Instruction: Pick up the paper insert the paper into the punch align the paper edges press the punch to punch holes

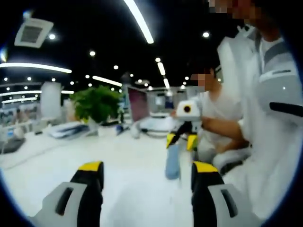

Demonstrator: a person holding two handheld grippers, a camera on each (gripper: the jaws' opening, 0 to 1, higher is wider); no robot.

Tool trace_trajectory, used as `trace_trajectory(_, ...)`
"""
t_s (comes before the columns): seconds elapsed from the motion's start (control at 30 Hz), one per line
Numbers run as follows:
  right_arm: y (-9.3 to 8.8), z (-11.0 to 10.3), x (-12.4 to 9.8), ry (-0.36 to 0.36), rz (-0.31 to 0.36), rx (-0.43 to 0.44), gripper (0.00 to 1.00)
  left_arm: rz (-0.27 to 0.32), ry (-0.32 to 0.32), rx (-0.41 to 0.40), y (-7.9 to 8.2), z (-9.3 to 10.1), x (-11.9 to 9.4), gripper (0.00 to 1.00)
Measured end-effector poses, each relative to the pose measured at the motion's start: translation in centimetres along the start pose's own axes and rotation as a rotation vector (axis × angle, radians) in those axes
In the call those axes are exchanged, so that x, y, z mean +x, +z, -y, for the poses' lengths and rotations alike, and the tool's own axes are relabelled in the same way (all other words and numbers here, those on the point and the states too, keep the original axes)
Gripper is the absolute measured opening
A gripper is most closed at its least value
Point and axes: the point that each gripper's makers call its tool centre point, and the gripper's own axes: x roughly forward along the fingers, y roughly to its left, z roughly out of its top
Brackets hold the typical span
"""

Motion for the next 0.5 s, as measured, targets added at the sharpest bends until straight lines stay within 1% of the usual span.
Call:
trace_trajectory(0.03,0.0,0.0,-0.2,-0.012,0.008,0.009,0.31,-0.008,-0.015,-0.002,-0.4,0.7,1.0,0.74)
trace_trajectory(0.07,0.0,0.1,-0.3,-0.023,0.014,0.017,0.31,-0.01,-0.02,-0.003,-0.5,1.0,1.5,0.74)
trace_trajectory(0.1,0.0,0.2,-0.5,-0.048,0.023,0.029,0.31,-0.015,-0.031,-0.004,-0.7,1.8,2.4,0.74)
trace_trajectory(0.17,0.1,0.1,-0.7,-0.064,0.036,0.034,0.31,-0.012,-0.04,-0.01,-0.7,2.2,3.3,0.74)
trace_trajectory(0.23,0.4,0.4,-0.7,-0.121,0.059,0.048,0.31,-0.007,-0.048,-0.008,-0.4,3.4,4.6,0.74)
trace_trajectory(0.27,0.3,0.5,-0.6,-0.15,0.057,0.068,0.31,-0.006,-0.049,-0.004,-0.3,3.6,5.2,0.74)
trace_trajectory(0.33,0.1,0.4,-0.6,-0.172,0.048,0.073,0.31,-0.007,-0.052,0.002,-0.4,3.8,5.8,0.72)
trace_trajectory(0.37,0.1,0.5,-0.6,-0.208,0.06,0.078,0.31,-0.007,-0.059,-0.007,-0.6,3.5,6.4,0.72)
trace_trajectory(0.4,0.2,0.8,-0.7,-0.242,0.067,0.088,0.31,-0.005,-0.065,-0.023,-0.7,3.6,6.6,0.71)
trace_trajectory(0.47,0.5,1.5,-0.9,-0.324,0.088,0.095,0.31,0.0,-0.072,-0.047,-0.8,3.7,6.6,0.69)
trace_trajectory(0.5,0.6,2.1,-1.1,-0.383,0.094,0.103,0.31,-0.003,-0.073,-0.049,-0.8,3.8,6.1,0.68)
